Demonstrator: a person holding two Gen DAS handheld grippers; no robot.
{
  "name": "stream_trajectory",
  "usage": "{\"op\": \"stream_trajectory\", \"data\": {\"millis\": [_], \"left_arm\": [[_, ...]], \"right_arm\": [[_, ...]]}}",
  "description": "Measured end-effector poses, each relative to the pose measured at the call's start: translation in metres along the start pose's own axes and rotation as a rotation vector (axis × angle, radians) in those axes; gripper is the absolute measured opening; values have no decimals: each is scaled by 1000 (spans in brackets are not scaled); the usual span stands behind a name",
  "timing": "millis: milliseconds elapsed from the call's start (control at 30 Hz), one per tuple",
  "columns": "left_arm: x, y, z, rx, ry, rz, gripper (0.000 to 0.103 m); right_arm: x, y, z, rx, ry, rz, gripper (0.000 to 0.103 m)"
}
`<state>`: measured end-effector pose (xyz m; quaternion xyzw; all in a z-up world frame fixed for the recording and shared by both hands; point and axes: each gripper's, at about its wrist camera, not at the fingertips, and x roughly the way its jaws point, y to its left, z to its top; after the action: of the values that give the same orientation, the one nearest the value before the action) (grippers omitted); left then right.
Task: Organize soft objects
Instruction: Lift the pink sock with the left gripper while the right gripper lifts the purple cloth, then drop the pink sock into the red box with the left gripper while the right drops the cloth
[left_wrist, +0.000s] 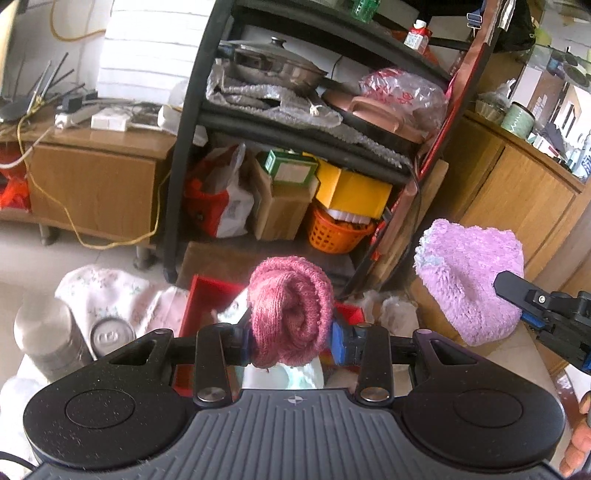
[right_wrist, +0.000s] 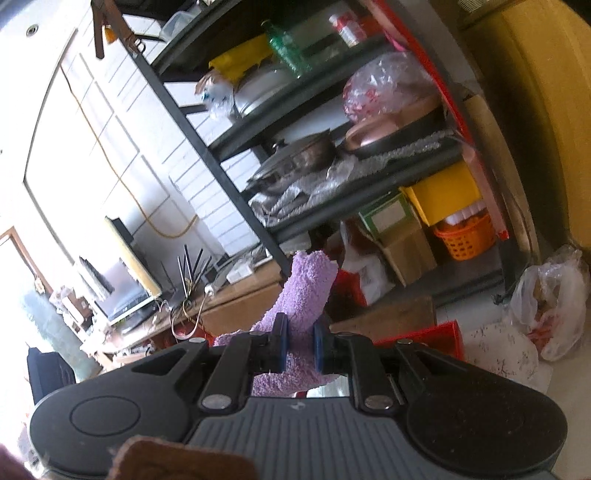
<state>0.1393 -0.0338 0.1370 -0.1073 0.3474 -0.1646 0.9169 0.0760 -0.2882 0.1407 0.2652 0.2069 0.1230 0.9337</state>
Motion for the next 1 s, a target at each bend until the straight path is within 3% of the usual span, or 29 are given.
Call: {"op": "stream_trajectory", "data": {"millis": [200,467,533,600,667,700,767,800,1000], "left_arm": [[27,-1,10,3,2,29,40],[95,28,4,-31,103,130,41],[112,35,-2,-24,139,156,46],[124,43,-6,-45,169,170,62],[129,48,-7,-69,183,158,64],[129,49,-8,-71,190,151,68],[129,49,-9,-68,191,164,74],[128,48,-9,-59,190,170,74],[105,43,-8,-47,180,156,75]], "right_arm": [[25,-13,7,11,-14,-50,0],[94,-48,-4,-16,72,-183,0],[113,-61,-14,-4,105,-215,0],[132,-71,-24,-9,162,-240,0],[147,-78,-34,-13,222,-275,0],[151,-80,-38,-15,238,-281,1],[158,-80,-43,-36,287,-304,21],[158,-80,-45,-46,291,-319,25],[144,-77,-46,-46,293,-330,28]]}}
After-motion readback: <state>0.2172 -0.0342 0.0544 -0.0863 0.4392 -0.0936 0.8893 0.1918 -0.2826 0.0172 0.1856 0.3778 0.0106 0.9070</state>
